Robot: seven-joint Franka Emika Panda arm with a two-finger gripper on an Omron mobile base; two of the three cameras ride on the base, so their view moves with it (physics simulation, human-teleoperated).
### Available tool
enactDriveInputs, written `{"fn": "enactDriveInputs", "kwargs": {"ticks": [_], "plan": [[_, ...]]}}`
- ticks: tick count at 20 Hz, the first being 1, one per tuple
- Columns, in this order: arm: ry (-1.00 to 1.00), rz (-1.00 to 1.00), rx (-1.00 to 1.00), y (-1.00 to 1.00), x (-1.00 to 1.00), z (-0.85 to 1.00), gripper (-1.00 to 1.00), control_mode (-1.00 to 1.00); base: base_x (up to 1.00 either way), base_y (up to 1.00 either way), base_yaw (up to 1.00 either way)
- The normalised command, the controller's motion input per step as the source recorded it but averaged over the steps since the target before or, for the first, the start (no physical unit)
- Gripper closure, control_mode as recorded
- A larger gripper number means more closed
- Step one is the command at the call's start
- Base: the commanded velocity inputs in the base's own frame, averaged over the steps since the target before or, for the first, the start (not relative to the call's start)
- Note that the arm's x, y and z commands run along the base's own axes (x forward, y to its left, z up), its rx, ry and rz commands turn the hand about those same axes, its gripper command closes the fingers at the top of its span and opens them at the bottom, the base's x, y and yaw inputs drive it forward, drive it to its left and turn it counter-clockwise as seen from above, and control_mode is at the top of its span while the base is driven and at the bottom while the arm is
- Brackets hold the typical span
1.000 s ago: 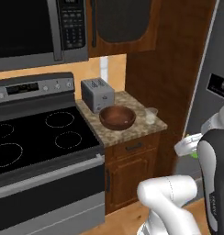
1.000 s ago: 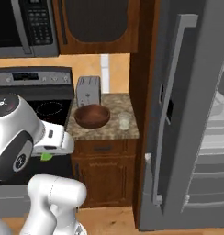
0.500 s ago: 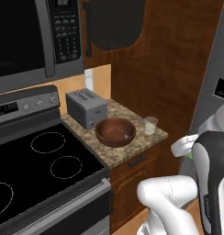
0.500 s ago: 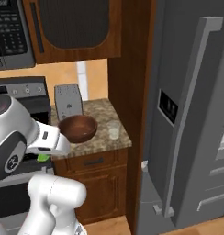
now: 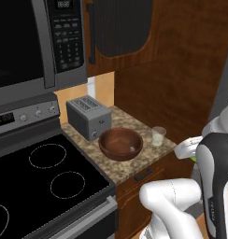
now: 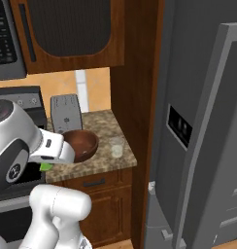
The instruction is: Grab a lemon wedge from the fridge and one ice cube from the ice bowl, and put them in the glass of lemonade.
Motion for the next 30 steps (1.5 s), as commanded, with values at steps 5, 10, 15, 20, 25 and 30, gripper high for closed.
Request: {"fn": "enactDriveInputs", "kwargs": {"ticks": [5,10,15,20,25,30], "plan": [[0.0,0.0,0.0,0.0,0.0,0.0,1.0,1.0,0.0,0.0,0.0],[0.01,-0.04,0.0,0.01,0.04,0.0,1.0,-1.0,0.0,0.0,0.0],[0.04,-0.16,-0.17,0.32,0.41,0.03,1.0,-1.0,0.0,0.0,0.0],[0.0,-0.3,0.01,-0.17,0.71,0.0,1.0,-1.0,0.0,0.0,0.0],[0.0,-0.19,0.13,-0.48,1.0,-0.28,1.0,-1.0,0.0,0.0,0.0],[0.03,-0.07,0.05,-0.26,1.0,-0.58,1.0,-1.0,0.0,0.0,0.0]]}}
